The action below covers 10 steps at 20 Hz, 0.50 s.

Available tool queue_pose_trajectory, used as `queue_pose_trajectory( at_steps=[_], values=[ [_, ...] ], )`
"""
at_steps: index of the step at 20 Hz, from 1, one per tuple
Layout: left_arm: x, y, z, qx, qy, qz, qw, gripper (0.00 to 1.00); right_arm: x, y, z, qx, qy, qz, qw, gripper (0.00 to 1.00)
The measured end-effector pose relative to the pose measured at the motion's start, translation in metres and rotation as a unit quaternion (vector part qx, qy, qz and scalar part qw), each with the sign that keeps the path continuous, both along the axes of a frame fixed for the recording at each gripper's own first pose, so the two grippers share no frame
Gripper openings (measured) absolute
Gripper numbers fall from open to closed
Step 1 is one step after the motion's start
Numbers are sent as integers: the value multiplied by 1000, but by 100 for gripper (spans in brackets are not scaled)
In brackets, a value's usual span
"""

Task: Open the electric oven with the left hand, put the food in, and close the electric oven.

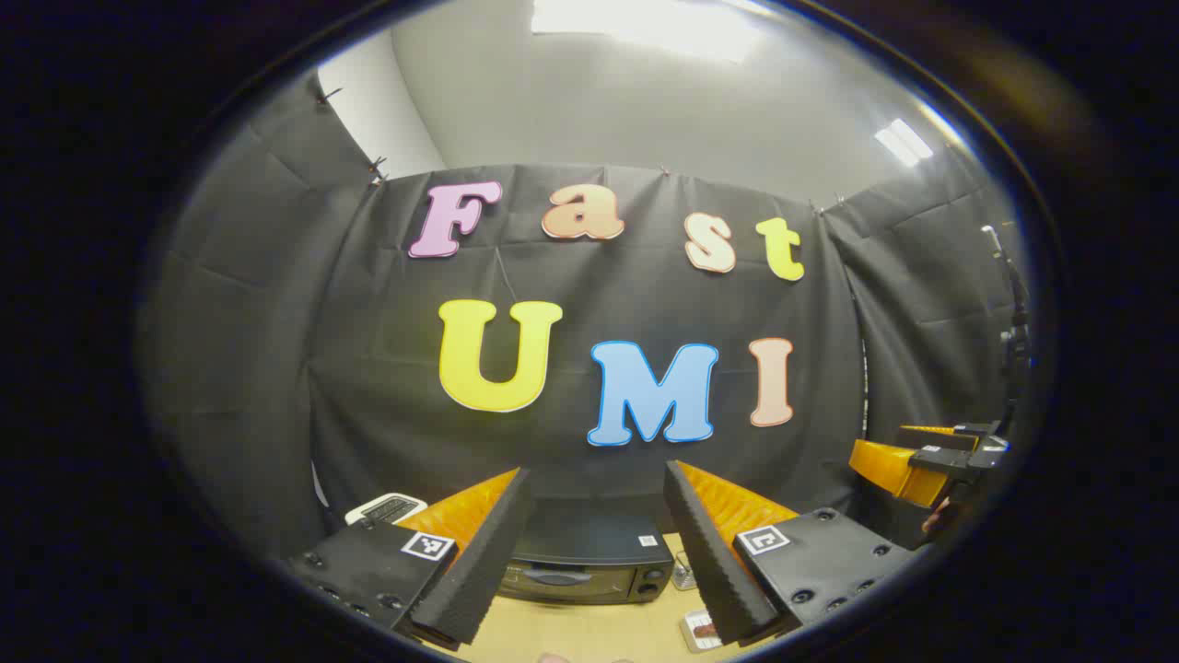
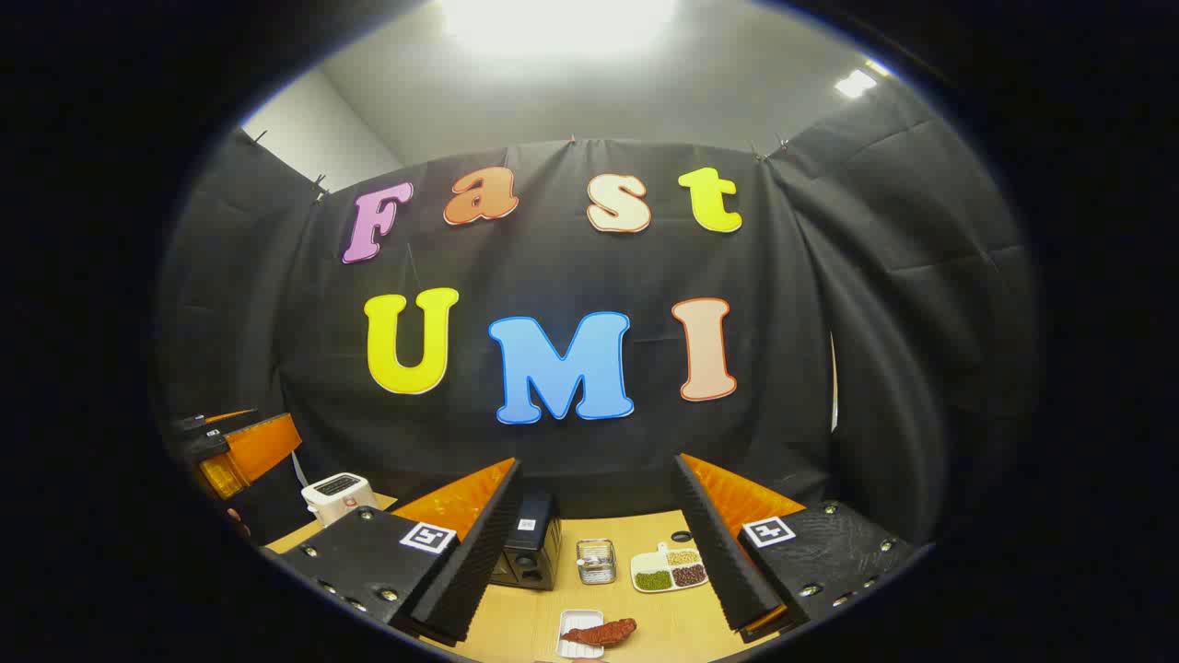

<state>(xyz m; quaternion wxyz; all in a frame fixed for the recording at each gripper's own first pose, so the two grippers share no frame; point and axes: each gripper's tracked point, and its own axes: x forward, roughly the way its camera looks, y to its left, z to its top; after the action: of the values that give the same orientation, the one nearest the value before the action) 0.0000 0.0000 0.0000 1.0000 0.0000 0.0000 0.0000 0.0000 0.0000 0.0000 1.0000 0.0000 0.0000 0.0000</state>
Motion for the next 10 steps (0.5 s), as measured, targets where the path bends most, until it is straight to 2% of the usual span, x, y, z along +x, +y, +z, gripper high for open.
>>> queue_pose_trajectory(
  at_steps=[7,10],
  values=[
    [16,-14,-1,-13,9,-6,1000,100,10,-1,-1,1,7,16,1000,98],
    [22,-22,4,-4,1,-26,1000,91,14,-2,-6,0,12,24,1000,98]
  ],
)
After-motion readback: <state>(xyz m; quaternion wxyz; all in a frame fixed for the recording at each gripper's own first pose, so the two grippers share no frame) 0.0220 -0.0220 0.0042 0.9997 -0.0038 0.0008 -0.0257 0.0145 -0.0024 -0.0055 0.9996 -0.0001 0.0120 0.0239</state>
